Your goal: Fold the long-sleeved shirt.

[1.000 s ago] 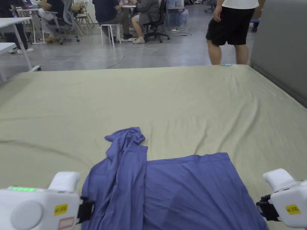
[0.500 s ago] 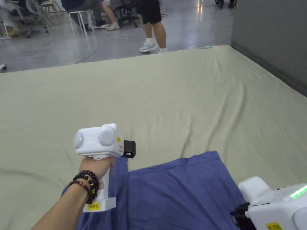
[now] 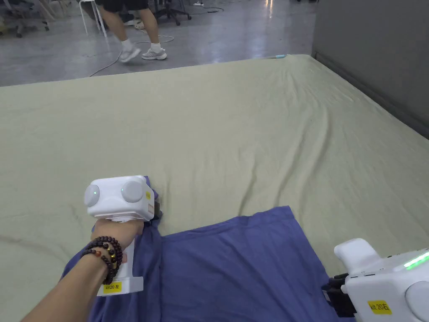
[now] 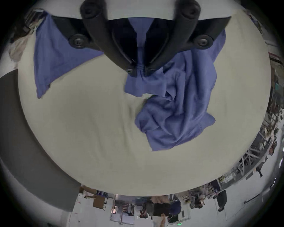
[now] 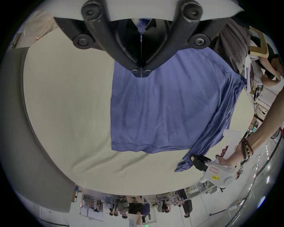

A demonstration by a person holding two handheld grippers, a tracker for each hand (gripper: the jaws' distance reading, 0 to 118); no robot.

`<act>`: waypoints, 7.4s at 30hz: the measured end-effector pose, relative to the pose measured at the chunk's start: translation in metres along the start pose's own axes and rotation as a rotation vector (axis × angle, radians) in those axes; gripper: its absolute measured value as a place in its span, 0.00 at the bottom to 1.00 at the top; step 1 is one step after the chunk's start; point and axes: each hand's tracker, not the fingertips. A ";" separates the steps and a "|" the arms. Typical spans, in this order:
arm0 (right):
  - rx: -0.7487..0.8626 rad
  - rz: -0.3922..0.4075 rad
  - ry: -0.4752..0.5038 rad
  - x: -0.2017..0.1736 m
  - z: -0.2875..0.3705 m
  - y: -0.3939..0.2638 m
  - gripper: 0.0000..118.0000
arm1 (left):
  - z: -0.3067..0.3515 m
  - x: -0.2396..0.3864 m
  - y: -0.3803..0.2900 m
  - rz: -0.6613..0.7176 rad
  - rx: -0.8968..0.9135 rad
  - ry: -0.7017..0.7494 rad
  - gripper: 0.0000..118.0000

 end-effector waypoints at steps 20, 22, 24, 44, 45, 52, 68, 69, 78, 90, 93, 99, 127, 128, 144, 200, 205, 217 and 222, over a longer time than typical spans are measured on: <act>0.102 0.062 0.002 -0.046 0.032 0.012 0.00 | 0.145 -0.059 -0.262 -0.050 -0.222 -0.179 0.05; 0.099 0.062 0.001 -0.052 0.033 0.010 0.00 | 0.136 -0.066 -0.276 -0.036 -0.220 -0.211 0.05; 0.100 0.080 -0.005 -0.057 0.037 0.009 0.00 | 0.146 -0.072 -0.274 0.019 -0.155 -0.255 0.26; 0.088 0.137 0.025 -0.068 0.031 0.019 0.00 | 0.101 -0.141 -0.110 0.132 0.101 0.096 0.83; 0.077 0.138 0.024 -0.065 0.027 0.021 0.00 | 0.091 -0.145 -0.109 0.152 0.094 0.084 0.89; 0.061 0.041 0.016 -0.035 -0.008 0.061 0.00 | 0.030 -0.151 -0.107 0.177 -0.034 0.170 0.71; -0.166 -0.180 -0.192 0.062 -0.165 0.215 0.59 | 0.076 -0.115 -0.108 0.074 0.039 0.083 0.00; -0.165 -0.189 -0.188 0.064 -0.171 0.214 0.58 | 0.077 -0.115 -0.109 0.075 0.038 0.086 0.00; -0.183 -0.091 -0.186 0.030 -0.165 0.197 0.20 | 0.077 -0.119 -0.105 0.120 0.030 0.090 0.00; 0.167 -0.036 -0.117 0.028 -0.006 0.255 0.01 | 0.192 -0.118 -0.038 0.128 0.325 0.014 0.00; 0.295 0.037 -0.175 0.016 0.071 0.284 0.01 | 0.243 -0.116 0.003 0.101 0.440 0.028 0.00; 0.531 0.005 -0.258 0.024 0.222 0.386 0.01 | 0.369 -0.111 0.132 0.103 0.701 0.046 0.00; 0.640 -0.183 -0.328 0.040 0.284 0.444 0.01 | 0.451 -0.108 0.211 0.147 0.838 0.123 0.00; 0.613 -0.190 -0.310 0.043 0.261 0.434 0.01 | 0.433 -0.109 0.201 0.133 0.798 0.133 0.00; 0.367 -0.246 -0.228 0.051 0.096 0.342 0.01 | 0.292 -0.135 0.091 0.181 0.552 0.106 0.00; 0.085 0.045 -0.044 -0.063 0.014 0.063 0.00 | 0.200 -0.077 -0.116 -0.047 0.220 -0.049 0.00; 0.120 0.017 -0.067 -0.069 -0.022 0.094 0.00 | 0.122 -0.071 0.004 -0.072 0.301 0.001 0.26; 0.072 -0.028 0.047 -0.079 -0.093 0.102 0.00 | -0.100 -0.062 0.173 -0.025 0.156 0.092 0.97; 0.022 -0.027 0.053 -0.073 -0.099 0.091 0.00 | -0.134 -0.053 0.159 -0.020 0.085 0.144 0.15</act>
